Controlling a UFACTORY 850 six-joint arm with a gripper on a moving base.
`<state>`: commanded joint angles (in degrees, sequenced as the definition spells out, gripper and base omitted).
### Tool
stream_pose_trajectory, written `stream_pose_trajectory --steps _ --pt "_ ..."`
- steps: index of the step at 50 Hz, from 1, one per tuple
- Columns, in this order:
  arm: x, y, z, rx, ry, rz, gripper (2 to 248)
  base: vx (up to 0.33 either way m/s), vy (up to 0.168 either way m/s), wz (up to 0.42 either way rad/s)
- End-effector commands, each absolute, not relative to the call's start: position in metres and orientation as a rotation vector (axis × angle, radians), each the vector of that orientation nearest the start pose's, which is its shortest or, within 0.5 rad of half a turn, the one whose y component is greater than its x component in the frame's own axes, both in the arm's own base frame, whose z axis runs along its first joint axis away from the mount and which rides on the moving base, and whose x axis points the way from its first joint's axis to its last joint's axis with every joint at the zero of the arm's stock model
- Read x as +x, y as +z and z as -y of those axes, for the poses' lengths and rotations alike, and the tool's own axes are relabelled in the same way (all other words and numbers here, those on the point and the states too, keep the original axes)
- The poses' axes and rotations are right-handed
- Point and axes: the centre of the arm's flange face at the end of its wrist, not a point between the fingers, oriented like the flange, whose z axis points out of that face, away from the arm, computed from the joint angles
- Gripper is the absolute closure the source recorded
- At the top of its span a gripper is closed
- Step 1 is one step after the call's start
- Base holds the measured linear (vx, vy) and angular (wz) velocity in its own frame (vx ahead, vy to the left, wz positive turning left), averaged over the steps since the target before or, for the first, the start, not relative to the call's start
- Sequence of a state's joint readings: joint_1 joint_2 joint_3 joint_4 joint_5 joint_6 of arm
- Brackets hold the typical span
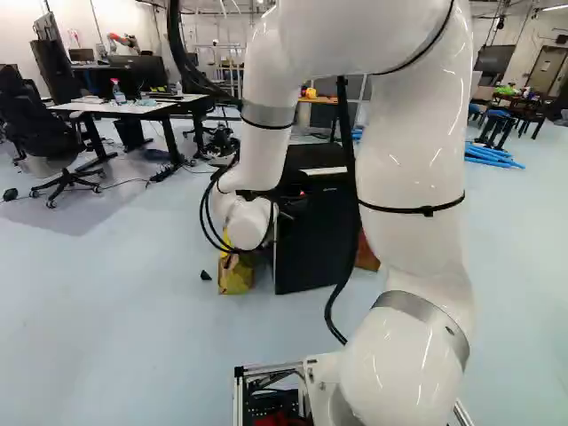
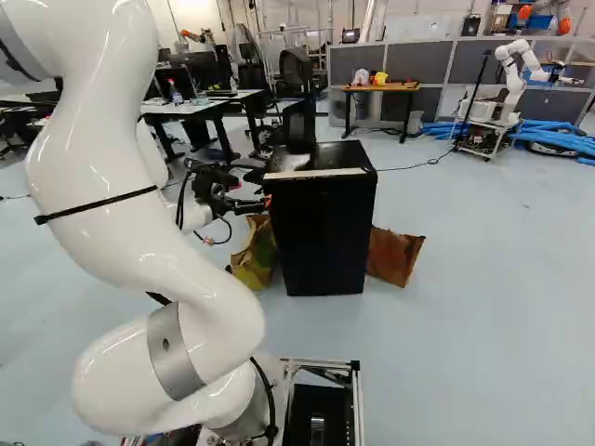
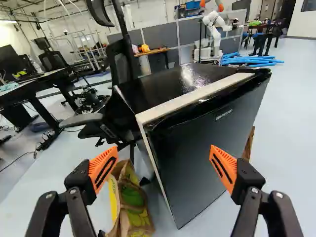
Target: Grab a drink from the fridge
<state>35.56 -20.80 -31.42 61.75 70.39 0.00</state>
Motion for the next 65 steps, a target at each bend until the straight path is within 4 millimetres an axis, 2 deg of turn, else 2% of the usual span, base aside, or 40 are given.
stream_pose_trajectory --steps 17,43,65 --pt "0.387 0.314 -0.182 -2.491 -2.013 -0.818 3 0.000 0.000 0.000" --pt "0.400 0.312 -0.187 -2.478 -2.019 -0.837 3 0.000 0.000 0.000" --pt "0.403 0.290 -0.188 -2.527 -2.028 -0.811 3 0.000 0.000 0.000"
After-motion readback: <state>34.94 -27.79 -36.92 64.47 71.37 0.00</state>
